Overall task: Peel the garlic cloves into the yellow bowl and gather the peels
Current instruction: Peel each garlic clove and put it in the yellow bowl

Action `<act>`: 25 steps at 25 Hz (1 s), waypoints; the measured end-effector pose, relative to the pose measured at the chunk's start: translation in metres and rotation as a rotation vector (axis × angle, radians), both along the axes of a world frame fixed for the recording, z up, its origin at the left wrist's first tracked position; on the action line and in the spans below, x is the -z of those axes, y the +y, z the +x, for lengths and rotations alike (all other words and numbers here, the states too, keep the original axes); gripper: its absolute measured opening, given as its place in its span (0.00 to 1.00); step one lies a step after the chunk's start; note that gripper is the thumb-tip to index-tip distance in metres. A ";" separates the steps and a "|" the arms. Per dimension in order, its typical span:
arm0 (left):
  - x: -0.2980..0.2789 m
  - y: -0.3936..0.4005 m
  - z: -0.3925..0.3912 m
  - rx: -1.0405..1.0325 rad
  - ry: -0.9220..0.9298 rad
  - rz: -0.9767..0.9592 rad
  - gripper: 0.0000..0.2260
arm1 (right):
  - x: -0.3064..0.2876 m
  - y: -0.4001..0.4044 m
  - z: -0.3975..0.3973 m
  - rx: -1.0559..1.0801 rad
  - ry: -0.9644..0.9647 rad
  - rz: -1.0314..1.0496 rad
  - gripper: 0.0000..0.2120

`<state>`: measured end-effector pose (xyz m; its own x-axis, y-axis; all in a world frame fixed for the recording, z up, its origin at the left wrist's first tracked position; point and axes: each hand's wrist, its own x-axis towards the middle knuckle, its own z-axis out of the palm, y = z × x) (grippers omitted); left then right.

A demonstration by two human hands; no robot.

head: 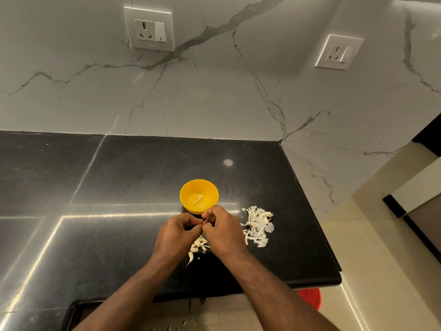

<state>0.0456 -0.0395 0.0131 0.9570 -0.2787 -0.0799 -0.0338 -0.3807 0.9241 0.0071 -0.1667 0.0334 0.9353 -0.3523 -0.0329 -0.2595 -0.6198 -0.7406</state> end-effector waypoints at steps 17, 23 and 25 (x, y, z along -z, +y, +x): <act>0.003 0.005 0.011 -0.013 0.183 -0.125 0.05 | 0.008 -0.023 0.003 0.003 0.015 0.489 0.08; 0.001 0.005 0.008 -0.003 0.335 -0.302 0.05 | 0.010 -0.023 0.005 0.009 -0.017 0.446 0.08; 0.000 0.003 0.005 0.031 0.375 -0.329 0.06 | 0.013 -0.024 0.006 0.007 -0.014 0.383 0.08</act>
